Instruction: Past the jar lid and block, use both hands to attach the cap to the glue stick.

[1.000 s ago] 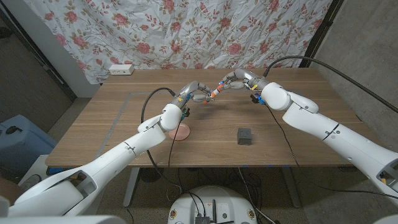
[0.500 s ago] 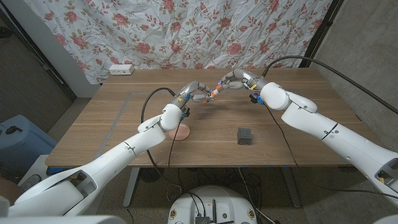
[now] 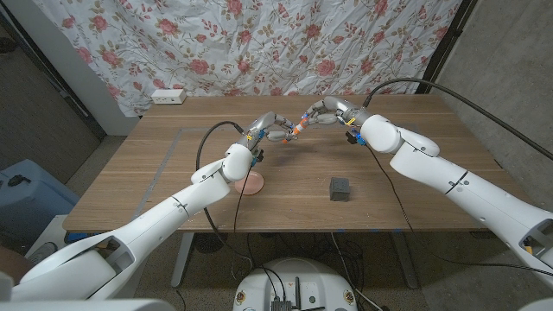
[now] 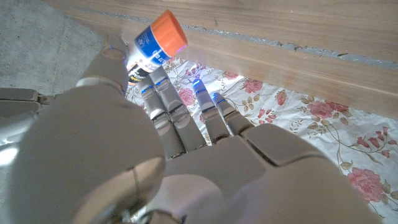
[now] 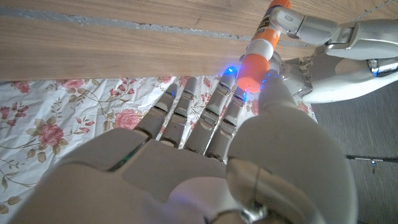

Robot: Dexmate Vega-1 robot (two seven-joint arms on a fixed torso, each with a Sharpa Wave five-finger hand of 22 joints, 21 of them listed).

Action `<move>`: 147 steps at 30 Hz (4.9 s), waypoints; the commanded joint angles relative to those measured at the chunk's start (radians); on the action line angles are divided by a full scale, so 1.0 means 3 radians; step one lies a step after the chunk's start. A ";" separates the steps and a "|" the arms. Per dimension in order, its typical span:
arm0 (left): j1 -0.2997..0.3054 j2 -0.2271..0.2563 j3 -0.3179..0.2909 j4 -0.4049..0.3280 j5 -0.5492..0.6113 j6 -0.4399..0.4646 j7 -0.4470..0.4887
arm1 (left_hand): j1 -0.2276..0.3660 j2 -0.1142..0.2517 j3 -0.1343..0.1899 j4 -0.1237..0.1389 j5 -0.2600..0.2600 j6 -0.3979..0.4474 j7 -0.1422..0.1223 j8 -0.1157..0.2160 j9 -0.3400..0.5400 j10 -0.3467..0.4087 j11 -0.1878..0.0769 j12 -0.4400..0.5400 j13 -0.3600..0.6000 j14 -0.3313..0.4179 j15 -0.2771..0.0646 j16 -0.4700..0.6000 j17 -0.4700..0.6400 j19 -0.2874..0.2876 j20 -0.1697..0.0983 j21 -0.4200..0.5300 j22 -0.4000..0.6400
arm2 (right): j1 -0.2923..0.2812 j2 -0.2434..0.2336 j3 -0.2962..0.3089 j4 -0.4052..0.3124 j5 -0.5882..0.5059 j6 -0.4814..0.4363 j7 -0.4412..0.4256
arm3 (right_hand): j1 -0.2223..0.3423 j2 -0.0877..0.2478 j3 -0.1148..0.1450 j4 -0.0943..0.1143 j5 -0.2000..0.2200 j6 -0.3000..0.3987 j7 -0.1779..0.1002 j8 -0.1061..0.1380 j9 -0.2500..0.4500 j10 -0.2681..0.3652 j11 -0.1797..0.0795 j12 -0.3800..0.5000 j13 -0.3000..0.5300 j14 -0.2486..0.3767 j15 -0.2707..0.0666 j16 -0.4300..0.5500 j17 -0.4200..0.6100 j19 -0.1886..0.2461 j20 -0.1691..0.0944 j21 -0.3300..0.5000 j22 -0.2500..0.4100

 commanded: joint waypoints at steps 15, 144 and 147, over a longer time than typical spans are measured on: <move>0.0015 -0.0001 -0.0006 -0.0017 0.0001 0.0031 0.0012 | -0.0089 0.0229 0.0026 -0.0005 0.0024 0.0129 0.0080 0.0024 0.0039 0.0025 -0.0019 0.0025 0.0018 -0.0004 -0.0323 0.0003 0.0007 0.0012 0.0002 -0.0005 0.0011 | -0.0011 0.0003 0.0029 0.0036 0.0047 0.0007 -0.0042 | 0.0002 0.0022 -0.0016 -0.0006 -0.0003 0.0038 0.0012 -0.0024 0.0014 -0.0012 0.0000 -0.0002 0.0017 0.0006 -0.0421 0.0017 0.0009 0.0008 0.0003 0.0013 0.0009; -0.0067 -0.0067 0.0024 0.0132 -0.0021 -0.0047 0.0048 | -0.0081 0.0235 0.0021 -0.0003 0.0023 0.0129 0.0088 0.0025 0.0039 0.0030 -0.0020 0.0026 0.0019 0.0005 -0.0313 0.0006 0.0008 0.0014 0.0001 -0.0004 0.0010 | 0.0002 0.0069 0.0010 0.0112 0.0190 -0.0027 -0.0148 | -0.0004 0.0049 -0.0078 -0.0007 -0.0007 0.0074 0.0011 -0.0084 0.0023 -0.0028 0.0000 0.0000 0.0018 0.0001 -0.0413 0.0035 0.0004 0.0011 0.0019 0.0014 0.0010; -0.0067 -0.0067 0.0026 0.0126 -0.0014 -0.0031 0.0049 | -0.0080 0.0235 0.0022 -0.0003 0.0024 0.0128 0.0087 0.0025 0.0039 0.0029 -0.0020 0.0025 0.0019 0.0004 -0.0314 0.0005 0.0007 0.0013 0.0000 -0.0005 0.0010 | 0.0000 0.0070 0.0008 0.0119 0.0196 -0.0014 -0.0147 | -0.0004 0.0049 -0.0079 -0.0007 -0.0007 0.0074 0.0011 -0.0086 0.0023 -0.0029 0.0000 -0.0001 0.0017 0.0001 -0.0412 0.0036 0.0005 0.0011 0.0019 0.0013 0.0010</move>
